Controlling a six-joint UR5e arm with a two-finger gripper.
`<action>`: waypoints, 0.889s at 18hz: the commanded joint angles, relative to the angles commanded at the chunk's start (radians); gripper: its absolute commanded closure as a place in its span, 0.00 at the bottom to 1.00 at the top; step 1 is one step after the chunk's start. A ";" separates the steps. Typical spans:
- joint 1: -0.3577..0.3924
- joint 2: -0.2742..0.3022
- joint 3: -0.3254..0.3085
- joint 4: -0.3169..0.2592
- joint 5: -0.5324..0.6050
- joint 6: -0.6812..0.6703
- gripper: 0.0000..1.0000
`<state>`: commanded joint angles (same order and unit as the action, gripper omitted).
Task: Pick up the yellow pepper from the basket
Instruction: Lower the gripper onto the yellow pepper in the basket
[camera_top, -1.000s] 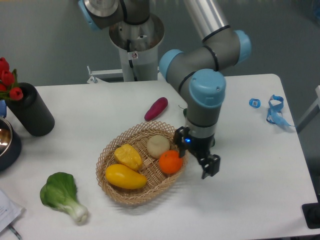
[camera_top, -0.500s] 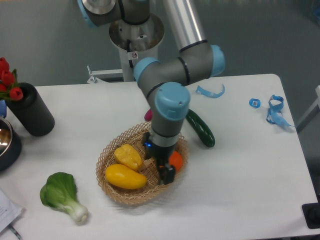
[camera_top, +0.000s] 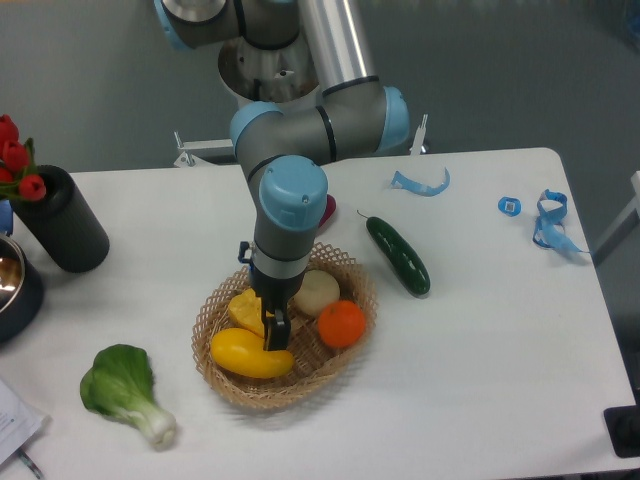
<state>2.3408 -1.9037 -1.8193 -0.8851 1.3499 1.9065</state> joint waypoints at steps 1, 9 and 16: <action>-0.002 -0.003 0.000 0.000 0.000 0.017 0.00; 0.009 -0.026 -0.015 0.002 0.000 0.138 0.00; 0.003 -0.034 -0.061 0.006 -0.005 0.141 0.00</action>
<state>2.3439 -1.9374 -1.8806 -0.8790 1.3453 2.0479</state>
